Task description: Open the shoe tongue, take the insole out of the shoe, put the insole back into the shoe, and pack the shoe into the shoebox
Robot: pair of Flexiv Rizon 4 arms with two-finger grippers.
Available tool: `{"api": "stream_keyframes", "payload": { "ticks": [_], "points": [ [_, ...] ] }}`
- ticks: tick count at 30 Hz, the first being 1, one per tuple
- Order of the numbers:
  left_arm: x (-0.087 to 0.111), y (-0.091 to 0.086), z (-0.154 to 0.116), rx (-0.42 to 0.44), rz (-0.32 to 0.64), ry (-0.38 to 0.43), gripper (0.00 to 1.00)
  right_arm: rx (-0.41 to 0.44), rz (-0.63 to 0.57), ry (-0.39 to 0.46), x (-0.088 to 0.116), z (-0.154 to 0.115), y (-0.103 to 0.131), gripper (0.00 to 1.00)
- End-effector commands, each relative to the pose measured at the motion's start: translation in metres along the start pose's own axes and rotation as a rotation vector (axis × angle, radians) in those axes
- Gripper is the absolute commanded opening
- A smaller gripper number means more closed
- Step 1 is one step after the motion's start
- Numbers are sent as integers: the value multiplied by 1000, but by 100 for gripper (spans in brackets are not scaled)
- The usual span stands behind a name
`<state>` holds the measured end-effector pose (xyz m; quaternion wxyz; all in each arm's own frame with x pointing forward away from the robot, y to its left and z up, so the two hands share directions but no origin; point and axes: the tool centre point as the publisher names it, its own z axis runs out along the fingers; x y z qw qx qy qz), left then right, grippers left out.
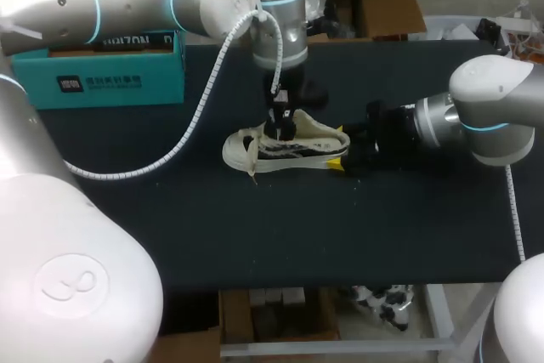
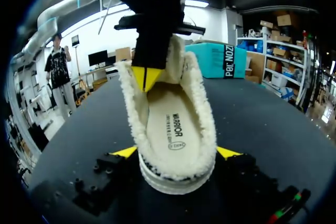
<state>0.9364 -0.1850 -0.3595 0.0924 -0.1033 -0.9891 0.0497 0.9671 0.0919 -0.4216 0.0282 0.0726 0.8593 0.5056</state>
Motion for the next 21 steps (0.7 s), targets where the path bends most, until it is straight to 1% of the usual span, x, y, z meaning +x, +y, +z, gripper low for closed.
{"api": "stream_keyframes", "payload": {
  "ticks": [1, 4, 5, 6, 7, 8, 9, 11, 13, 16, 19, 21],
  "points": [
    [0, -1, 13, -14, -11, 14, 0, -5, -2, 2, -1, 2, -3, 0],
    [1, 0, 20, -23, -20, 19, 0, -5, -2, 2, -1, 2, -3, 0],
    [2, 1, 22, -25, -21, 20, 2, -5, -2, 2, -1, 2, -3, 0],
    [3, 1, 24, -35, -29, 12, 9, -5, -2, 2, -1, 2, -3, 0],
    [3, 1, 25, -35, -29, 12, 11, -5, -2, 2, -1, 2, -3, 0],
    [2, 2, 26, -35, -31, 11, 10, -5, -2, 2, -1, 2, -3, 0],
    [2, 2, 27, -40, -39, 2, 7, -5, -2, 2, -1, 2, -3, 0],
    [0, 3, 29, -38, -43, 3, 4, -5, -2, 2, -1, 2, -3, 0],
    [-1, 4, 31, -39, -49, -2, 6, -5, -2, 2, -1, 2, -3, 0],
    [-5, 5, 36, -49, -58, -15, 18, -5, -2, 2, -1, 2, -3, 0],
    [-8, 6, 41, -52, -60, -33, 19, -5, -2, 2, -1, 2, -3, 0],
    [-10, 7, 44, -57, -64, -59, 24, -5, -2, 2, -1, 2, -3, 0]
  ]
}}
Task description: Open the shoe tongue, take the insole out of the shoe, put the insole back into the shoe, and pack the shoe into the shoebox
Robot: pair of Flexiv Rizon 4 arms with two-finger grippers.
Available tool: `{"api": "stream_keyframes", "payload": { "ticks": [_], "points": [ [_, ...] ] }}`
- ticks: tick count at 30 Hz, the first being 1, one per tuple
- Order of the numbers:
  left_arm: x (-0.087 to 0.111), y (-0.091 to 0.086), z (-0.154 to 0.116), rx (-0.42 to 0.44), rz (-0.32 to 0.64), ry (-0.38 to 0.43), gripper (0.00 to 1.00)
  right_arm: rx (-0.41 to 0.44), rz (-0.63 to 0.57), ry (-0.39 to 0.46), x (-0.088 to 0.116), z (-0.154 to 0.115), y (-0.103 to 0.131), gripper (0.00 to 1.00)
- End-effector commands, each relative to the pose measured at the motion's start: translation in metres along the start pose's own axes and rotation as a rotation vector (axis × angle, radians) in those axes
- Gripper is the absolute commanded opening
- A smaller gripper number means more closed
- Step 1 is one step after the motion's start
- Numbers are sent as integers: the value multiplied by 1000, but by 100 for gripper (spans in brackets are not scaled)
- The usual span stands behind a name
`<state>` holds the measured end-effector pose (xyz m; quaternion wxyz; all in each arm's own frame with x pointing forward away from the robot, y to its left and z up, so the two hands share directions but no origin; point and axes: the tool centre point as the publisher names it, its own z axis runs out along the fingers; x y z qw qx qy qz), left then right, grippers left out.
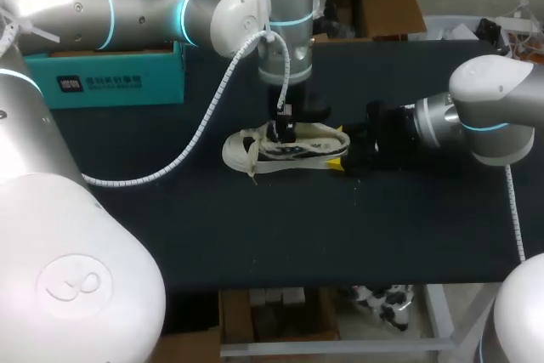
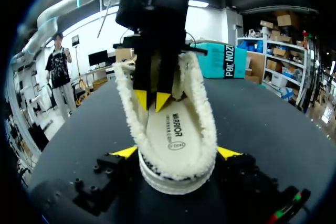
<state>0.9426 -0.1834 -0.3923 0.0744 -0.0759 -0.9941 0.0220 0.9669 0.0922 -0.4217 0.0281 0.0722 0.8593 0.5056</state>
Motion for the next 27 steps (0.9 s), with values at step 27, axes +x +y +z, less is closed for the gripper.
{"api": "stream_keyframes", "payload": {
  "ticks": [27],
  "points": [
    [-95, 12, 57, -48, -113, -287, 23, -5, -1, 2, -2, 1, -3, 0]
  ]
}}
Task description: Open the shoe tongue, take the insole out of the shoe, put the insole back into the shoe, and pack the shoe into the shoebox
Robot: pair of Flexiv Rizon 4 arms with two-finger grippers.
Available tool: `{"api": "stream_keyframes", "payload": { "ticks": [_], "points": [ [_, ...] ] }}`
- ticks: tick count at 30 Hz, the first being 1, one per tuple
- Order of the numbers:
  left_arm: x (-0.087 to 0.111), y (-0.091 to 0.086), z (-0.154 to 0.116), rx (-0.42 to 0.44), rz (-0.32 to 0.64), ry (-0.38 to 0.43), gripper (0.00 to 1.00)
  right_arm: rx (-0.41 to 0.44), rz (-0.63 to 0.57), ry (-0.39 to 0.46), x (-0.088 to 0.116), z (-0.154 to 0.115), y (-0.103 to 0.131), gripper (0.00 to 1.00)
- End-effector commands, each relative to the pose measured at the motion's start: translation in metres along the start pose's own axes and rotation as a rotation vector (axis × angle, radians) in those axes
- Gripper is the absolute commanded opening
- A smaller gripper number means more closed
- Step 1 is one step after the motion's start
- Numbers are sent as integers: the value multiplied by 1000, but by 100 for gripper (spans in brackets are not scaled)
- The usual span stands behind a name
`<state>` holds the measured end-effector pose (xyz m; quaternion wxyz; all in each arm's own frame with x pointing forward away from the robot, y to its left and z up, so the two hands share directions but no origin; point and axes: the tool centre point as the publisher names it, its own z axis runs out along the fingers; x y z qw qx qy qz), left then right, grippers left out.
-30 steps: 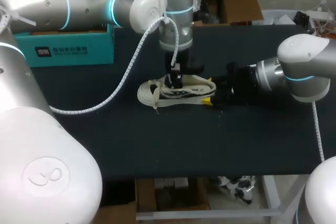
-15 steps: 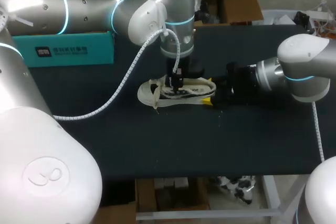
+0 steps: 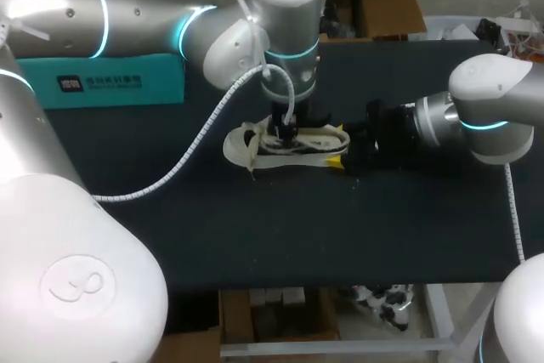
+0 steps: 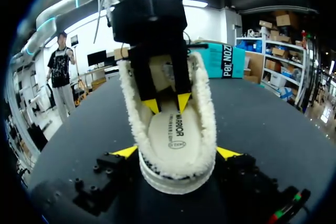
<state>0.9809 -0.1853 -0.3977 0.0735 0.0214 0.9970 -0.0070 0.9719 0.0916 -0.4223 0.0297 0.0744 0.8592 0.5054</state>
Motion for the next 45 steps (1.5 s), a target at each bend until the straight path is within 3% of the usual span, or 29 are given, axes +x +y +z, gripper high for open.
{"api": "stream_keyframes", "payload": {
  "ticks": [1, 2, 10, 18, 24, 41, 42, 44, 45],
  "points": [
    [-41, 0, 72, -6, -12, 5, 7, -5, -3, 7, 3, 1, -3, 0],
    [-44, 1, 71, -5, -12, 4, 0, -5, -3, 7, 3, 1, -3, 0],
    [-47, 9, 33, 68, 21, -15, 0, -5, -3, 7, 3, 1, -3, 0],
    [-34, 15, -32, 222, 82, 44, 0, -5, -3, 7, 3, 1, -3, 0],
    [-27, 10, -63, 274, 101, 64, 0, -5, -3, 7, 3, 1, -3, 0],
    [-10, -24, -82, 297, 148, 123, 0, -5, -3, 7, 3, 1, -3, 0],
    [-9, -26, -82, 293, 150, 122, 2, -5, -3, 7, 3, 1, -3, 0],
    [-5, -28, -83, 289, 154, 120, 26, -5, -3, 7, 3, 1, -3, 0],
    [-4, -28, -84, 288, 156, 119, 34, -5, -3, 7, 3, 1, -3, 0]
  ]
}}
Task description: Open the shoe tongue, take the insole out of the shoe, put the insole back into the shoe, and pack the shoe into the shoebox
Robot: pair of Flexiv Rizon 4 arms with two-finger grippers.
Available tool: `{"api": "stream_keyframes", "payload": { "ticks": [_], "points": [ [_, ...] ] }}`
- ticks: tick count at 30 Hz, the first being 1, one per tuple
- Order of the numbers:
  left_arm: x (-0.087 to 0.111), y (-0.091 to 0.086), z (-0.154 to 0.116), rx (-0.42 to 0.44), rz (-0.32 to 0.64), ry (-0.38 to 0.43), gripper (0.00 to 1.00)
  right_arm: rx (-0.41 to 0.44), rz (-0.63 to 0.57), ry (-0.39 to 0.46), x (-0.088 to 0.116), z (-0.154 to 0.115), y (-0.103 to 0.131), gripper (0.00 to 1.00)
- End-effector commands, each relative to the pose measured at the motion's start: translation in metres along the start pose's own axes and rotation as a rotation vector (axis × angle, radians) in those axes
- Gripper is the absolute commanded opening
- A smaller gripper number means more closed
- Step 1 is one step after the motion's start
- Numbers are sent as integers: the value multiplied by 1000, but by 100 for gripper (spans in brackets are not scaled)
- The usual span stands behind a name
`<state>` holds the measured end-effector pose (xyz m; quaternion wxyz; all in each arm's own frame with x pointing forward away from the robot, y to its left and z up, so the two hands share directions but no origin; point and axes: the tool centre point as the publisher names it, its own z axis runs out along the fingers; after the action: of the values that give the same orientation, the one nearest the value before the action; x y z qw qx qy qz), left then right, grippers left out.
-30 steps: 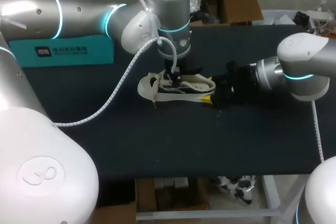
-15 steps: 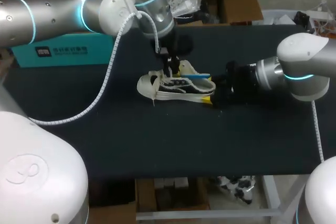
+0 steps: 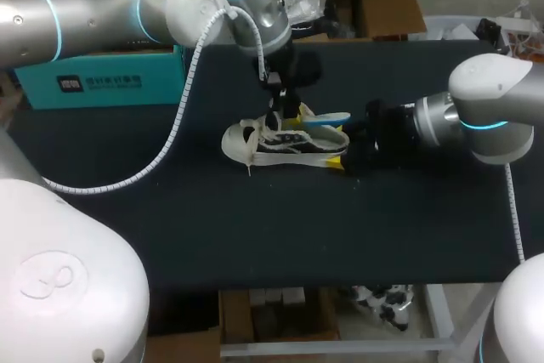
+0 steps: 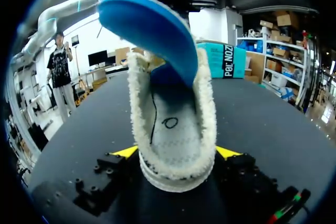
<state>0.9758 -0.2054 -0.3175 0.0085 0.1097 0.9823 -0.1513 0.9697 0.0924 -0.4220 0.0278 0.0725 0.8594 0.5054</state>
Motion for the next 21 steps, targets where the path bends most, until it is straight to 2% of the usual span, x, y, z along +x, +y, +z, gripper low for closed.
{"api": "stream_keyframes", "payload": {
  "ticks": [1, 5, 13, 21],
  "points": [
    [5, -9, -1, -18, 2, -4, 38, -6, -2, 2, 1, 1, -4, 0],
    [10, -14, 2, -32, 5, -14, 45, -6, -2, 2, 1, 1, -4, 0],
    [23, -25, 0, -25, -8, -59, 42, -6, -2, 2, 1, 1, -4, 0],
    [39, -39, 7, -32, 31, -104, 42, -6, -2, 2, 1, 1, -4, 0]
  ]
}}
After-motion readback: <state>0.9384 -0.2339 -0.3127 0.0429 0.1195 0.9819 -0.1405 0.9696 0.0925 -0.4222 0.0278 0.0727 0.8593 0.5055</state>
